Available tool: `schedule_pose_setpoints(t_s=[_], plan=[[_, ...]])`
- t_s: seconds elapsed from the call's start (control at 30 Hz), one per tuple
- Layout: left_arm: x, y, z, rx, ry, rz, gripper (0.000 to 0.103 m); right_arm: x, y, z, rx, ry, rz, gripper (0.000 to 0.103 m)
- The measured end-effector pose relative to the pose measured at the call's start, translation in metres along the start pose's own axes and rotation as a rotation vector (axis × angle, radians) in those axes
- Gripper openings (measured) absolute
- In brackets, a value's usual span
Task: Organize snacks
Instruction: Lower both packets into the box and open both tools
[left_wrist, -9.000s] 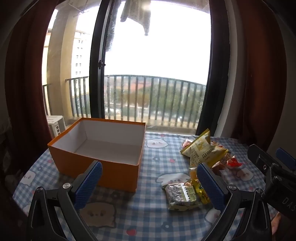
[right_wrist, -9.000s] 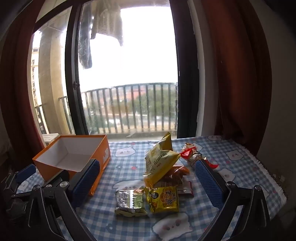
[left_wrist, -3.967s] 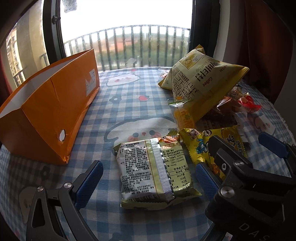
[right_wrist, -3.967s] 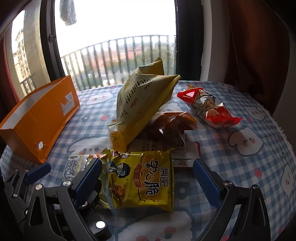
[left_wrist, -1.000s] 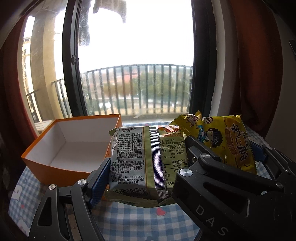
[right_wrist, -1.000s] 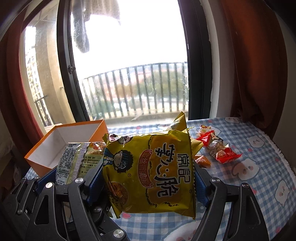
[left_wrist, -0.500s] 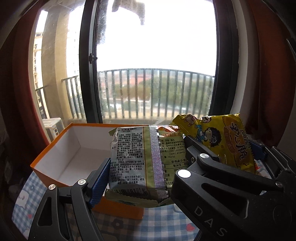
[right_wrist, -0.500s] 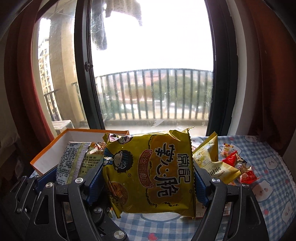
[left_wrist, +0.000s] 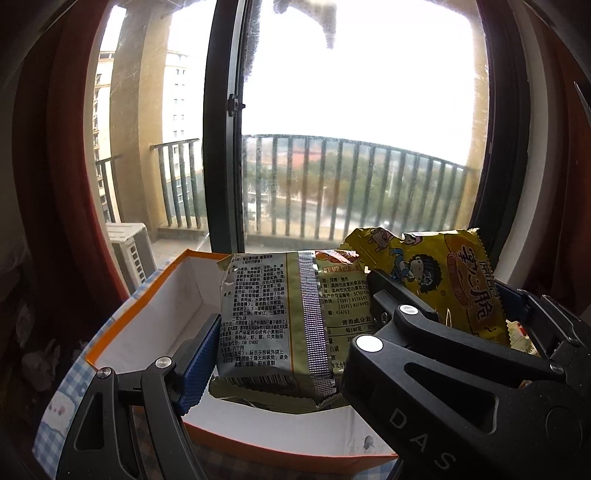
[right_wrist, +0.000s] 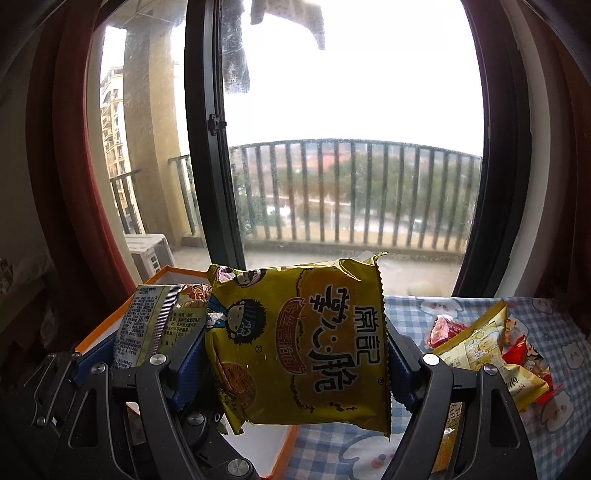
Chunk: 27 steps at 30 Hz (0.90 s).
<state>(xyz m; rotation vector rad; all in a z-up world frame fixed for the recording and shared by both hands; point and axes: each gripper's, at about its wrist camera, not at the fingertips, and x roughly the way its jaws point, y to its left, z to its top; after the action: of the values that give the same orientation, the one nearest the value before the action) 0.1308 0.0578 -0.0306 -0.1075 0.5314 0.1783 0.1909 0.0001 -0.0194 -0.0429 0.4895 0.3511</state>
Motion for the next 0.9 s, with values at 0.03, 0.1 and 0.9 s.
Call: schedule_pose_setpoints(t_s=[0.03,0.1,0.9], plan=[[0.003,0.002,0.001,-0.004,0.012,0.012,0.081,0.007,0.006,0.001,-0.005,0.007,0.008,0.082],[0.01,0.006,0.002,-0.011,0.032,0.03,0.081,0.021,0.017,0.004,-0.019,0.036,0.024,0.082],[0.093,0.05,0.008,-0.129,0.456,0.04,0.086,0.153,0.064,0.0,-0.049,0.486,0.122,0.085]])
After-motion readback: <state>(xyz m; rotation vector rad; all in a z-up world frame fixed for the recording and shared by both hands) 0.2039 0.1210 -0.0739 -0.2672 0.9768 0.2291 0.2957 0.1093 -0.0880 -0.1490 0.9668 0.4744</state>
